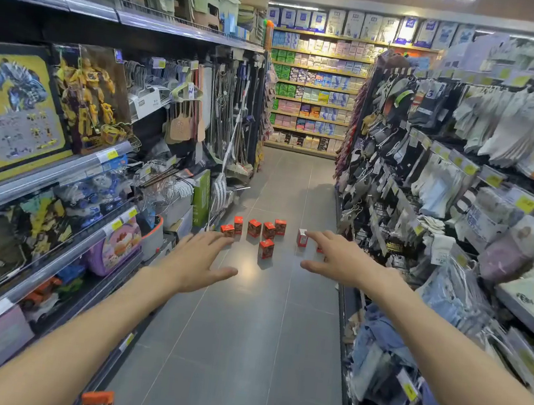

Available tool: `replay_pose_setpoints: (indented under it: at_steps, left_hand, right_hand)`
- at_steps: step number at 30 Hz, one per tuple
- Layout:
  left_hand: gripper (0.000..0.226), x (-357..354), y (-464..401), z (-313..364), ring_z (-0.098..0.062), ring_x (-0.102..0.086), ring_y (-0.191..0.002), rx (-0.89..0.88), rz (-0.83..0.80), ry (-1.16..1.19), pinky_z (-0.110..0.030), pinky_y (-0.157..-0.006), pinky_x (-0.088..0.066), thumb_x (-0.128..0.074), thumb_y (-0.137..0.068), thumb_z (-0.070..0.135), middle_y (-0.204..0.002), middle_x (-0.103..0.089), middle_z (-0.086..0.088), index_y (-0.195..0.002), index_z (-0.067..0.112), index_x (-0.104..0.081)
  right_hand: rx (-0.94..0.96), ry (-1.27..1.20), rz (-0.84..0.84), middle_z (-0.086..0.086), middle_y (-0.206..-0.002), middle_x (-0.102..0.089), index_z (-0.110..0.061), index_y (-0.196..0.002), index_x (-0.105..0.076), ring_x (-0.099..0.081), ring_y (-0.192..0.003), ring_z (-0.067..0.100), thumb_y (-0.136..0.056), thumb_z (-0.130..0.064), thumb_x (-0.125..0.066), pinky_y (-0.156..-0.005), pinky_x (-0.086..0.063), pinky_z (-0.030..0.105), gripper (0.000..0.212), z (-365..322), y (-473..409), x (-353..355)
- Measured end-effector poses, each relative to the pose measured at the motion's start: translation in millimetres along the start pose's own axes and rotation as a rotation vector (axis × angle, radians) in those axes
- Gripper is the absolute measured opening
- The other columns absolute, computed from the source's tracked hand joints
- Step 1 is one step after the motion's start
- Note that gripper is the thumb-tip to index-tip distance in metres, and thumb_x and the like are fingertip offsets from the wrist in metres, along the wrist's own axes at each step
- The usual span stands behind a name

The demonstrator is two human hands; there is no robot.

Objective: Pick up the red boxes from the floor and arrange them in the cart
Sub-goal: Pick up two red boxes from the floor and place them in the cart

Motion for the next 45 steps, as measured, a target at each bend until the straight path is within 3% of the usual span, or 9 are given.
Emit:
replay_pose_setpoints:
  at_steps: [6, 11, 21, 31, 45]
  left_hand:
    - [0.077, -39, -90, -47, -0.019, -0.031, -0.148, 0.039, -0.059, -0.002, -0.049, -0.12, -0.028, -0.045, -0.093, 0.07, -0.159, -0.035, 0.002, -0.155, 0.027, -0.031]
    - [0.074, -53, -208, -86, -0.022, -0.037, -0.143, 0.035, -0.061, -0.037, -0.045, -0.116, -0.032, -0.047, -0.092, 0.069, -0.155, -0.04, 0.001, -0.152, 0.028, -0.034]
    - [0.075, -74, -419, -168, -0.022, -0.032, -0.147, 0.079, -0.099, -0.023, -0.043, -0.12, -0.028, -0.047, -0.095, 0.065, -0.16, -0.034, -0.001, -0.155, 0.024, -0.03]
    - [0.075, -138, -662, -303, -0.021, -0.032, -0.147, 0.074, -0.082, -0.018, -0.043, -0.119, -0.029, -0.047, -0.095, 0.065, -0.159, -0.036, -0.001, -0.155, 0.024, -0.031]
    - [0.07, -238, -989, -467, -0.024, -0.037, -0.144, 0.052, -0.256, 0.019, -0.044, -0.118, -0.032, -0.045, -0.099, 0.06, -0.157, -0.038, -0.004, -0.156, 0.023, -0.028]
  right_hand:
    - [-0.033, -0.027, -0.016, 0.008, -0.144, -0.052, -0.027, -0.155, -0.033, -0.053, -0.13, 0.028, -0.095, -0.059, -0.058, -0.102, -0.046, 0.043, 0.073, 47, -95, -28]
    - [-0.037, -0.058, -0.017, 0.004, -0.153, -0.046, -0.033, -0.156, -0.028, -0.05, -0.135, 0.028, -0.092, -0.063, -0.058, -0.107, -0.045, 0.051, 0.077, 108, -212, -32]
    - [-0.014, -0.083, -0.082, 0.004, -0.159, -0.041, -0.028, -0.158, -0.028, -0.047, -0.14, 0.028, -0.094, -0.058, -0.06, -0.111, -0.043, 0.048, 0.078, 207, -435, -31]
    - [-0.008, -0.049, -0.107, 0.006, -0.153, -0.045, -0.026, -0.159, -0.027, -0.055, -0.129, 0.03, -0.095, -0.059, -0.058, -0.103, -0.046, 0.045, 0.078, 285, -689, -72]
    - [-0.076, -0.09, -0.18, 0.007, -0.149, -0.048, -0.026, -0.158, -0.029, -0.049, -0.134, 0.029, -0.097, -0.056, -0.057, -0.104, -0.044, 0.044, 0.073, 432, -1015, -133]
Point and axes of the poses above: each hand's wrist, its own y-axis away from the middle knuckle, its own x-axis out of the back of the hand, z = x × y, the point moved 3 cm from there along -y, towards the middle knuckle
